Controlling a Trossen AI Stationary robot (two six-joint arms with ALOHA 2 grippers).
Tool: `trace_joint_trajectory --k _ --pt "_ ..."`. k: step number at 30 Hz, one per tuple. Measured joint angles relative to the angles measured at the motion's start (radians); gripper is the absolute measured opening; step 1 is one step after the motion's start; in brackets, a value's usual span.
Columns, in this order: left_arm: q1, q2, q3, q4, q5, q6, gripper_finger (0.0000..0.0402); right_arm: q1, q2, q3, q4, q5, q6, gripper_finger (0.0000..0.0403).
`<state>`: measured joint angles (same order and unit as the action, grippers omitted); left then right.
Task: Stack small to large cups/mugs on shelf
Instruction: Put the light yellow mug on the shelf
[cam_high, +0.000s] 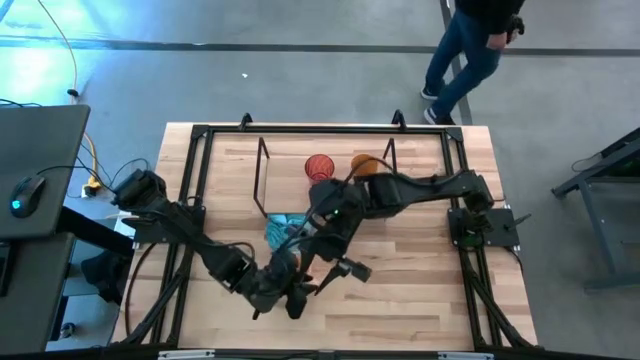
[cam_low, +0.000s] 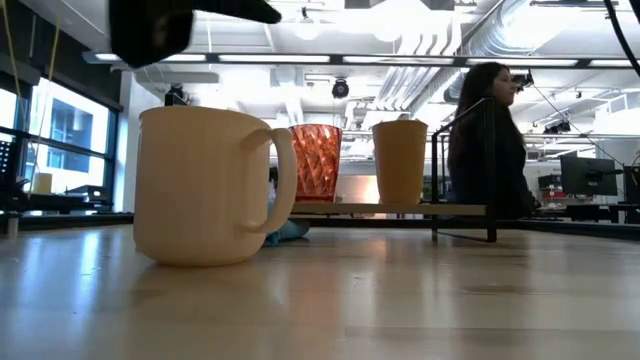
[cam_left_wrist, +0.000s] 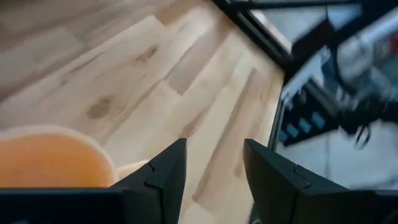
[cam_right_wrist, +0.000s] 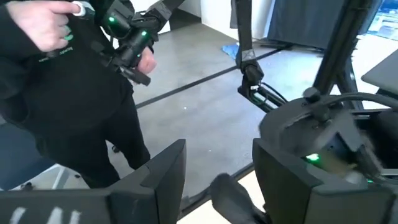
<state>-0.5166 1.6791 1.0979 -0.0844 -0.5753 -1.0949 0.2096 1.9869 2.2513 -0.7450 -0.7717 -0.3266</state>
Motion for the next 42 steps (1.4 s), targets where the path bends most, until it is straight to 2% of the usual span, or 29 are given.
trace_joint_trajectory --k 5,14,19,23,31,42 --pt "0.045 0.000 0.042 -0.019 0.088 0.272 0.0147 -0.008 0.000 0.074 -0.092 0.002 -0.006 0.0177" --pt "0.135 0.007 0.050 -0.080 0.271 0.587 0.0147 -0.006 0.002 0.063 -0.095 0.044 0.013 0.0177" --pt "0.159 0.009 0.050 -0.104 0.361 0.829 0.0147 -0.006 0.002 0.063 -0.091 0.065 0.013 0.0177" --pt "0.159 0.010 0.050 -0.129 0.382 0.996 0.0147 -0.009 0.002 0.063 -0.088 0.068 0.014 0.0177" --pt "0.166 0.027 0.056 -0.133 0.374 1.044 0.0147 -0.016 0.002 0.063 -0.074 0.069 0.013 0.0177" --pt "0.164 0.174 0.213 -0.314 0.384 1.073 0.0147 -0.032 0.002 0.062 -0.037 0.075 0.060 0.0177"
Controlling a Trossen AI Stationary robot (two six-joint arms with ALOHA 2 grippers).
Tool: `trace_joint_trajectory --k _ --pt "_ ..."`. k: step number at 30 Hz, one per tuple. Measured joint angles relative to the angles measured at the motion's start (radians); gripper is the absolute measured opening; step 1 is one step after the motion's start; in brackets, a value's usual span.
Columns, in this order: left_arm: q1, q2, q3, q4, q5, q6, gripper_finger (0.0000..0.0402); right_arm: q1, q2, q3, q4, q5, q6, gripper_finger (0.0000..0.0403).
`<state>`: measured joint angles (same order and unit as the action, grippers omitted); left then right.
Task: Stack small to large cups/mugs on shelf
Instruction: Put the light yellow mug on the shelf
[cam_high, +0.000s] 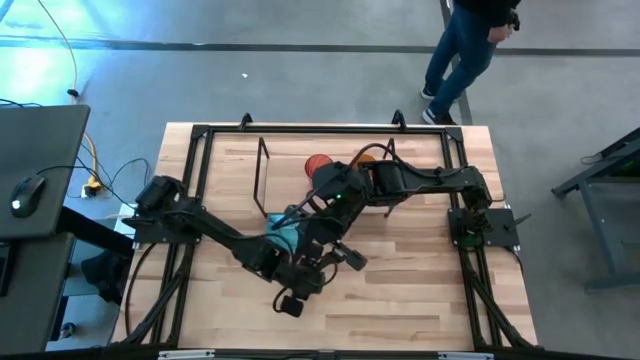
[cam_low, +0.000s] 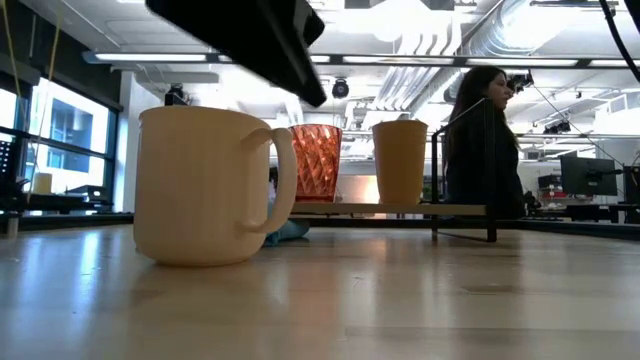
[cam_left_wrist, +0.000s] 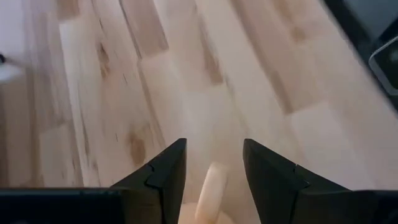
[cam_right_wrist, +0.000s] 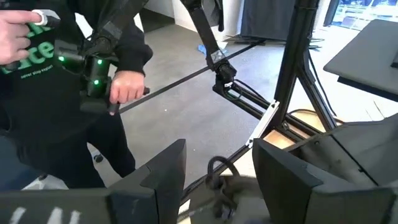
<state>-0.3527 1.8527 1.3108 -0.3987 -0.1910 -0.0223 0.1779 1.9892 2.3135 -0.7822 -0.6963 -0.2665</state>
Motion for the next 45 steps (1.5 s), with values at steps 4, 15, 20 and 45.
trace_joint_trajectory --k 4,15,20,45 --pt "0.000 0.039 0.037 -0.115 0.003 -0.001 0.0147 0.003 0.000 0.000 0.000 0.000 0.004 0.0177" --pt "-0.001 0.049 0.054 -0.139 0.047 -0.044 0.0147 0.015 0.001 0.000 -0.004 0.012 0.005 0.0177" --pt "-0.013 0.049 0.054 -0.160 0.075 -0.087 0.0147 0.015 0.001 0.000 -0.005 0.013 0.015 0.0177" --pt "-0.107 0.049 0.106 -0.352 0.079 -0.329 0.0147 0.015 0.002 -0.001 -0.005 0.042 0.013 0.0177"
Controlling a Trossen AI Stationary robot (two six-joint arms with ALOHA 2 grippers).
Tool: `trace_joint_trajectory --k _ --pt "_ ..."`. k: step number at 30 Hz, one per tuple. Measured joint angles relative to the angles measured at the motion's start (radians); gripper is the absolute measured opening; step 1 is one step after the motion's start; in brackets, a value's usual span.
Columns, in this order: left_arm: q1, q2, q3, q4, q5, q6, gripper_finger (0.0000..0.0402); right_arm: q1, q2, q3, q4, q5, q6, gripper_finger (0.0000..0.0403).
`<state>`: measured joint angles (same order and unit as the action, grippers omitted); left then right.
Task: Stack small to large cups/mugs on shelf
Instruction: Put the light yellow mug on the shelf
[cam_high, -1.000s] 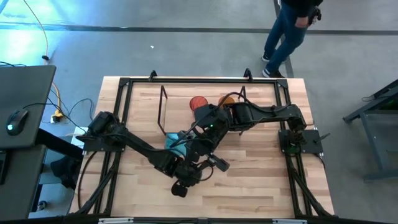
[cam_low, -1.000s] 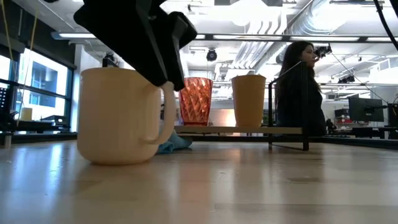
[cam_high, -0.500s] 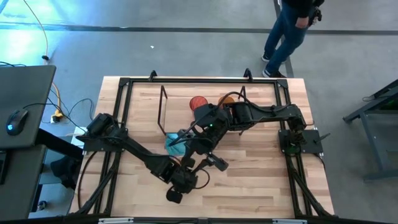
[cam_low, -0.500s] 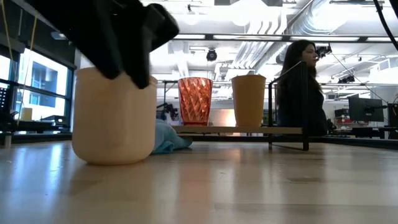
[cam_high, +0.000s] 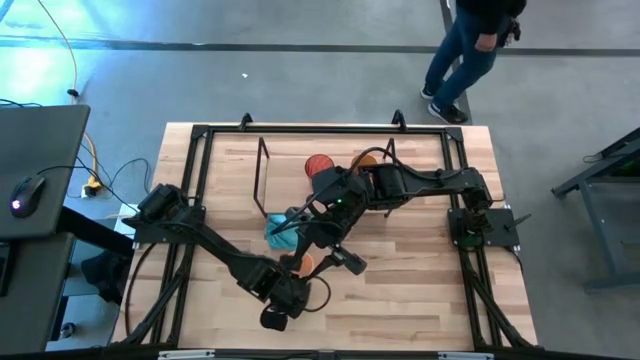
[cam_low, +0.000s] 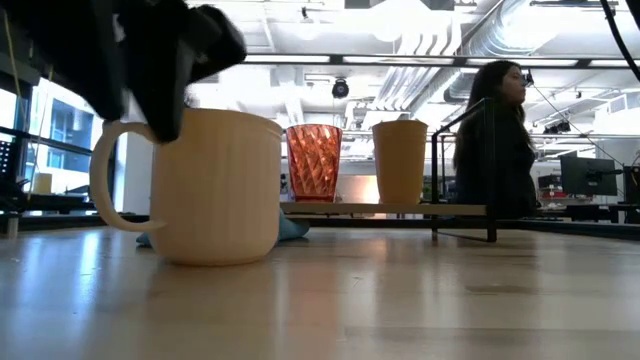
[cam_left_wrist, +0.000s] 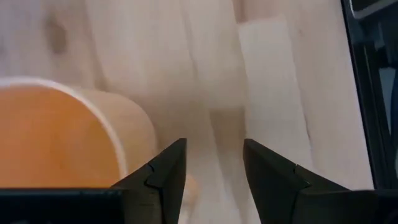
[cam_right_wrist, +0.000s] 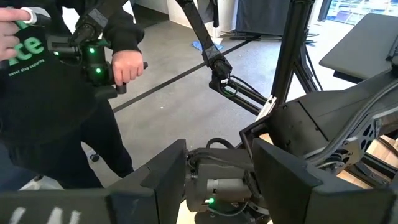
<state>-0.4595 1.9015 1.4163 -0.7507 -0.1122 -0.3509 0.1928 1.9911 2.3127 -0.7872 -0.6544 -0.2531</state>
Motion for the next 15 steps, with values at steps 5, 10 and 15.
trace_joint_trajectory --k 5,10,15 --pt "0.000 -0.001 0.079 -0.014 -0.088 0.003 0.0147 0.000 0.000 0.000 0.000 0.000 -0.002 0.0177" --pt "0.001 -0.002 0.152 -0.067 -0.173 -0.048 0.0147 0.005 0.000 0.000 -0.001 0.000 -0.004 0.0177" --pt "-0.008 -0.036 0.199 -0.143 -0.278 -0.180 0.0147 0.013 -0.007 -0.001 -0.004 -0.004 -0.052 0.0177"
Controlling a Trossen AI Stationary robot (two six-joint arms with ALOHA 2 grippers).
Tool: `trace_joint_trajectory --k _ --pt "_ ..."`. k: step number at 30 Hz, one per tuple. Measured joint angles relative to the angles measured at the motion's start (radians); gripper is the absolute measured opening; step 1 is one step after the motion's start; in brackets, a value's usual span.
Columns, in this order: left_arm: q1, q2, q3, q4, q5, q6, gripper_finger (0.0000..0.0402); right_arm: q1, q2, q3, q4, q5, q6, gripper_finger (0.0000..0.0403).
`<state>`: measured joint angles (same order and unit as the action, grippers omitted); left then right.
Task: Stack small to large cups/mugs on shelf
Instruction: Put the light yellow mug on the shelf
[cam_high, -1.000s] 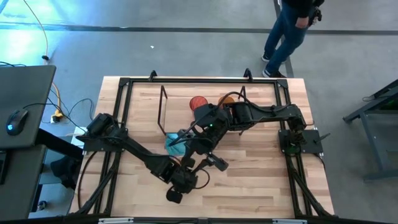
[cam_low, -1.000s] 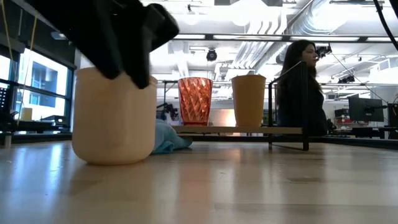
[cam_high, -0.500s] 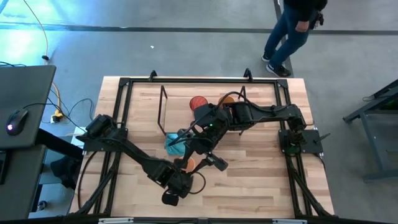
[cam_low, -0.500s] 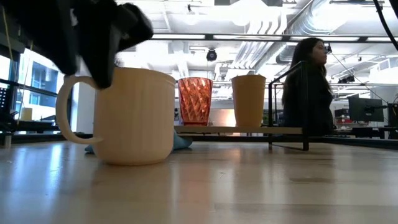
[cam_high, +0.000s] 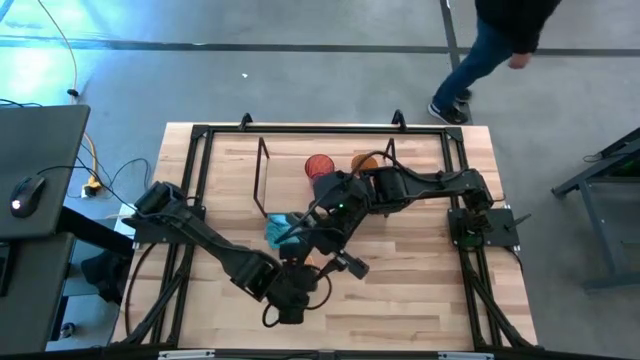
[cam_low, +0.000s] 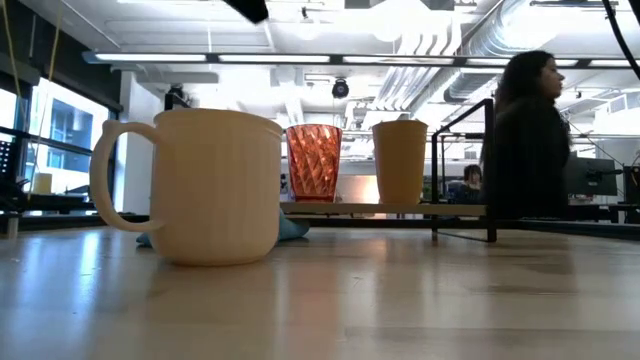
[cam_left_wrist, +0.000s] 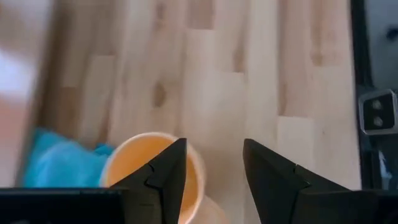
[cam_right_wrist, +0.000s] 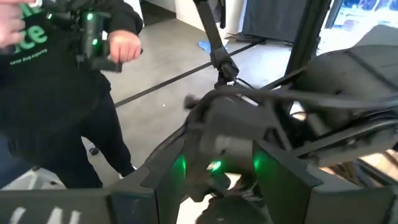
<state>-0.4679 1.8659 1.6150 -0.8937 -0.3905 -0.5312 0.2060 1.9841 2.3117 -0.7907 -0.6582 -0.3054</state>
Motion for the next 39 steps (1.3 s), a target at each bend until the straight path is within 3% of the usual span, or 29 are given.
trace_joint_trajectory --k 10,18,22,30,34,39 --pt "-0.084 -0.085 0.001 -0.168 -0.192 -0.271 0.0147 -0.048 -0.141 0.011 -0.045 -0.001 -0.073 0.0177" --pt "-0.158 -0.100 0.001 -0.188 -0.355 -0.434 0.0147 -0.165 -0.314 0.012 -0.187 0.005 -0.086 0.0177" --pt "-0.201 -0.099 0.001 -0.270 -0.458 -0.594 0.0147 -0.236 -0.413 0.012 -0.244 0.019 -0.083 0.0177" --pt "-0.274 -0.099 -0.068 -0.354 -0.580 -1.003 0.0147 -0.362 -0.627 0.012 -0.322 0.257 -0.076 0.0177" --pt "-0.272 -0.099 -0.123 -0.296 -0.587 -1.075 0.0147 -0.386 -0.711 0.008 -0.335 0.380 -0.070 0.0177" --pt "-0.272 -0.098 -0.192 -0.192 -0.596 -1.085 0.0147 -0.392 -0.792 -0.038 -0.378 0.457 -0.053 0.0177"
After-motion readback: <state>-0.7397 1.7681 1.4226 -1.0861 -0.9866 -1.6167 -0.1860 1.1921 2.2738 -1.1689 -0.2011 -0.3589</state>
